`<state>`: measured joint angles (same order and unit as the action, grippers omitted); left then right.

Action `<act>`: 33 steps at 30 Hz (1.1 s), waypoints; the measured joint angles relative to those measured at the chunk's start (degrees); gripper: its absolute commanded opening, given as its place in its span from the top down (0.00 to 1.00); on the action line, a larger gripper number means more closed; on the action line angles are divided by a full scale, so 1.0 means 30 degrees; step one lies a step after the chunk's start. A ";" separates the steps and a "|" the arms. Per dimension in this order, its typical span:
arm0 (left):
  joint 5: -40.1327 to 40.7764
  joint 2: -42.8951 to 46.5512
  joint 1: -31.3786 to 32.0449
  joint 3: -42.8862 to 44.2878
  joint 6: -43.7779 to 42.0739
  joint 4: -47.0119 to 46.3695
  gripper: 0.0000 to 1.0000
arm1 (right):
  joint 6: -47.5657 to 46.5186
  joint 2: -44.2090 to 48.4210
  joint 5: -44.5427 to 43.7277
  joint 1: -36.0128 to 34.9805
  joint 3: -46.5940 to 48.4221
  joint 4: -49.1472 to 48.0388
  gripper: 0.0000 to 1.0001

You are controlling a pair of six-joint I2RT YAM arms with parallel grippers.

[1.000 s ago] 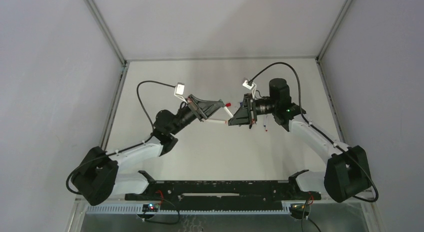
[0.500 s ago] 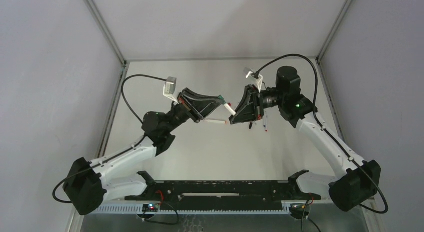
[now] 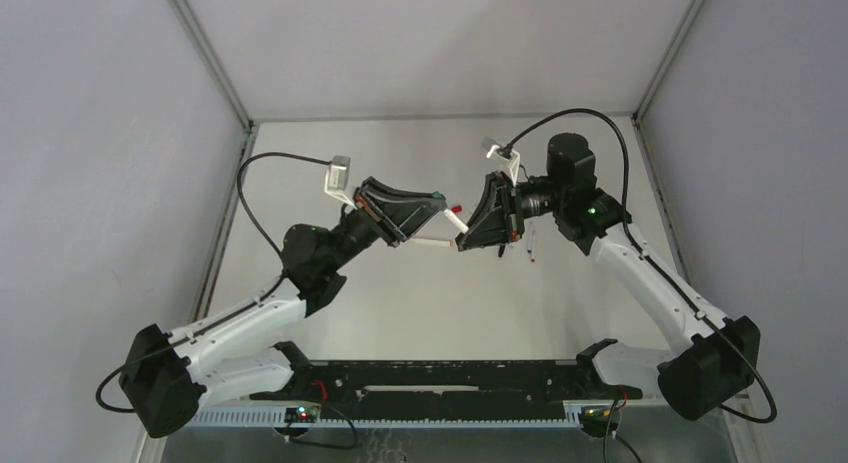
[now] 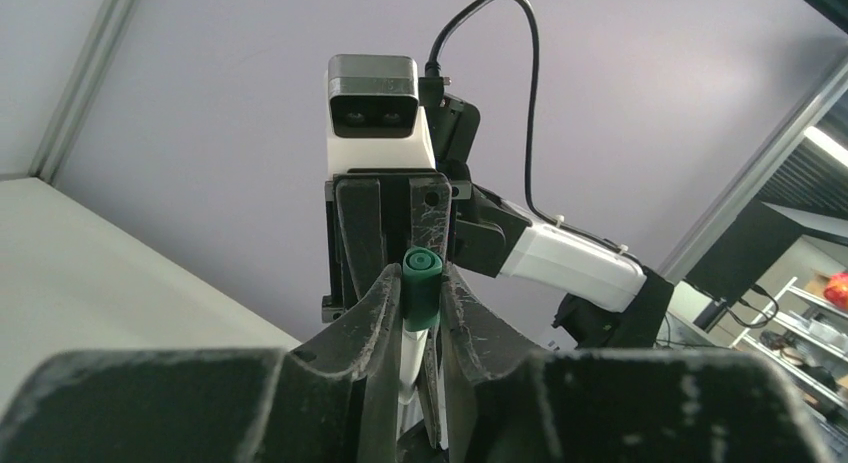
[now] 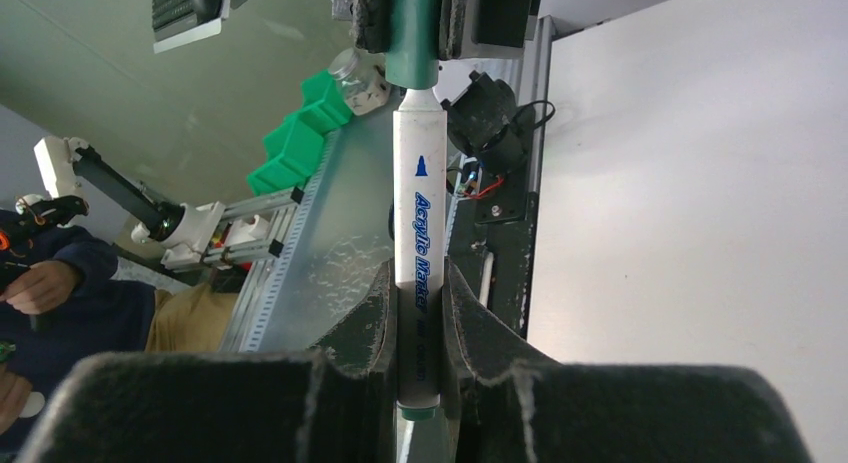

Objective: Insert the pens into the pen caps
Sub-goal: Press the pen cap onto the pen.

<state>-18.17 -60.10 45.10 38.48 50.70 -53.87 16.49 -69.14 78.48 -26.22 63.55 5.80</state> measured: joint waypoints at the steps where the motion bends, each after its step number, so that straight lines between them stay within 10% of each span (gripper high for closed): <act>1: 0.0080 0.0058 0.0015 0.0000 -0.0080 0.0138 0.77 | 0.0044 -0.0044 -0.0036 -0.0029 0.0000 0.0000 1.00; 33: 0.2412 0.0138 0.0627 -0.0095 -0.0328 0.0430 0.72 | 0.1333 -0.0401 -0.0576 -0.0007 -0.0175 -0.1027 1.00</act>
<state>-10.94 -59.68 46.98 38.20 49.71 -52.58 20.49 -70.35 76.75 -26.24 63.02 2.72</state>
